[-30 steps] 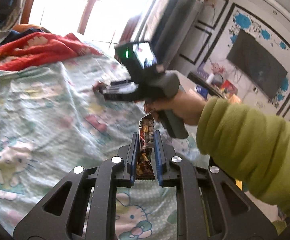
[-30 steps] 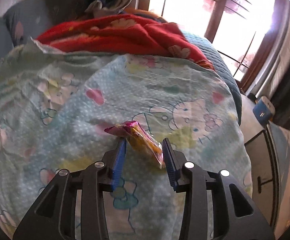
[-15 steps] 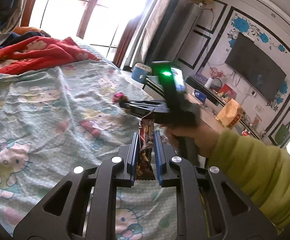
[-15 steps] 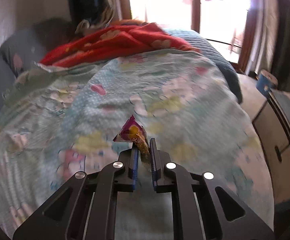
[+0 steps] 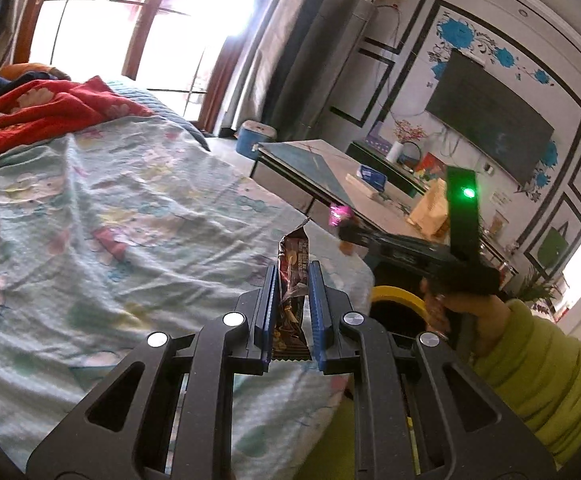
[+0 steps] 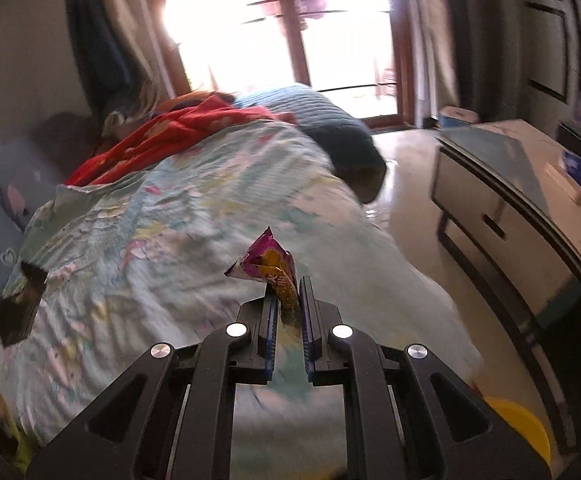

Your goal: Collect trash

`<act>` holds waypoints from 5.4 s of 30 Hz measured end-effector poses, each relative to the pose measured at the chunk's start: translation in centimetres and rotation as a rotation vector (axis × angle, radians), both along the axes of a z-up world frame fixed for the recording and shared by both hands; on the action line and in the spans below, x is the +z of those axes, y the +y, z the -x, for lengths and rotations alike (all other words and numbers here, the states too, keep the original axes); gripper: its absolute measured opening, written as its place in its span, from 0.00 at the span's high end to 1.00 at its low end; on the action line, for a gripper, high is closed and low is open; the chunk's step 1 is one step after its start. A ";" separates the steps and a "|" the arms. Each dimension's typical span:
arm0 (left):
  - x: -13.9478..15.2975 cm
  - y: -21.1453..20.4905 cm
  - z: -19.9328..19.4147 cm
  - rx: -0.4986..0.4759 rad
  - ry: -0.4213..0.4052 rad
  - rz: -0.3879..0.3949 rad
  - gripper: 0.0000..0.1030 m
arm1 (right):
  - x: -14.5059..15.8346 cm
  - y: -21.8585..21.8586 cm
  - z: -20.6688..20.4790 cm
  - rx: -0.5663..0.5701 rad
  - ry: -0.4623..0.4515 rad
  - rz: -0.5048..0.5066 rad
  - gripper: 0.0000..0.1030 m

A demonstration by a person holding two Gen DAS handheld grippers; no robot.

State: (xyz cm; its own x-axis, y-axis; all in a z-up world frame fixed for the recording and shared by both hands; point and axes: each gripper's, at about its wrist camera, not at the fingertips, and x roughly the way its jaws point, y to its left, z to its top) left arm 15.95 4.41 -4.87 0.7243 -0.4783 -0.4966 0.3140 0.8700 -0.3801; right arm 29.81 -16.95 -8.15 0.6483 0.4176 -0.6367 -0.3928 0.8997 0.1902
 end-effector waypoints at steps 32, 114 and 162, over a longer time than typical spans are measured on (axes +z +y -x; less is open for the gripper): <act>0.3 -15.1 0.8 -0.212 -0.037 -0.106 0.90 | 0.2 -15.5 14.8 -0.234 -0.009 -0.064 0.90; 3.6 -0.7 6.2 0.264 -0.117 -0.243 0.11 | 5.6 0.3 19.2 -0.336 -0.318 0.111 0.06; 1.3 -1.6 10.0 0.304 -0.311 -0.239 0.11 | 2.5 -0.1 22.4 -0.426 -0.517 0.027 0.06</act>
State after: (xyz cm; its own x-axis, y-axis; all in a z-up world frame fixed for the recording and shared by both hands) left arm 5.92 2.78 -3.60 0.9447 -0.1211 -0.3047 0.0989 0.9913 -0.0872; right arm 7.42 -17.08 -5.67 0.9774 0.0458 -0.2062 -0.0367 0.9982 0.0481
